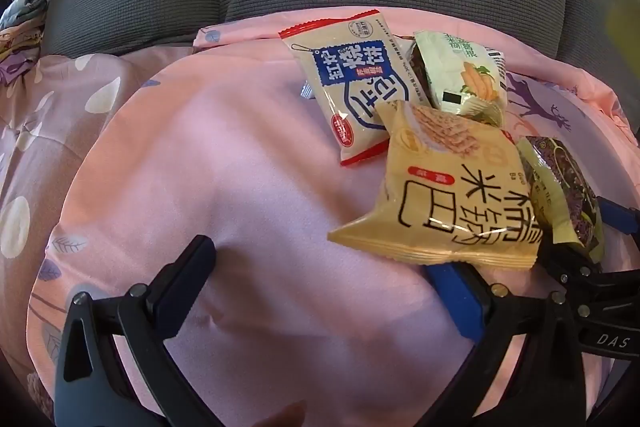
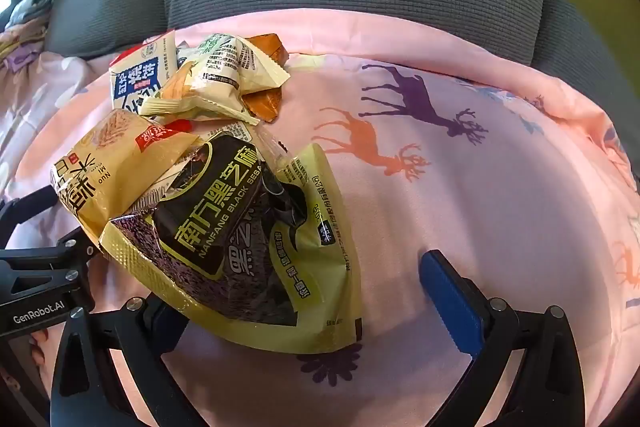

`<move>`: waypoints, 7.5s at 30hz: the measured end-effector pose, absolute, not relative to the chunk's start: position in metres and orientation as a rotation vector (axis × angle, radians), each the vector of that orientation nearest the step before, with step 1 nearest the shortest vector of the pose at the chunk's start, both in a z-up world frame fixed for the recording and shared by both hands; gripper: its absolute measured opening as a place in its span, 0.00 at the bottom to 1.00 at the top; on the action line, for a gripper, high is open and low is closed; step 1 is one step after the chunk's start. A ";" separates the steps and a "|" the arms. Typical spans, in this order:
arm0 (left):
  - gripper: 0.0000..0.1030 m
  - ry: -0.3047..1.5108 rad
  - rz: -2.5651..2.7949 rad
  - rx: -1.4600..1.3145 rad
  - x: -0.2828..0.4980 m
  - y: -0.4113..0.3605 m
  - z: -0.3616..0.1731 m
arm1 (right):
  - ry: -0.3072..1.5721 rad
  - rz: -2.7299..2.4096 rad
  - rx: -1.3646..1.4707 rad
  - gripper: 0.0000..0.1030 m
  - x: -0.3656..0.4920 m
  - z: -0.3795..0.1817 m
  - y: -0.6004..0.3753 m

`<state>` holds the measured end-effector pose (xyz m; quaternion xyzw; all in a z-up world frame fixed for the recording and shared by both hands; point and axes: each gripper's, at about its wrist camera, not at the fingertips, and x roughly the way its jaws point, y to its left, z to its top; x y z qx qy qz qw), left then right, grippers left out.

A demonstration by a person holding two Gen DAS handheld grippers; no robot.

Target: Organize snacks

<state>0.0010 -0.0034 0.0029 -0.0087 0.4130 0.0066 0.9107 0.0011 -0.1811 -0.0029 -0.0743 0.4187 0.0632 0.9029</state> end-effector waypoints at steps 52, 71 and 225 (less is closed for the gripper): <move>1.00 0.853 0.014 -0.017 0.001 -0.002 0.000 | 0.865 0.130 -0.155 0.99 0.001 -0.003 -0.181; 1.00 0.853 0.014 -0.016 0.000 -0.002 0.000 | 0.865 0.130 -0.155 0.99 0.001 -0.003 -0.181; 0.96 0.861 -0.134 -0.096 -0.036 0.003 0.092 | 0.761 0.133 0.288 0.89 -0.023 0.122 -0.257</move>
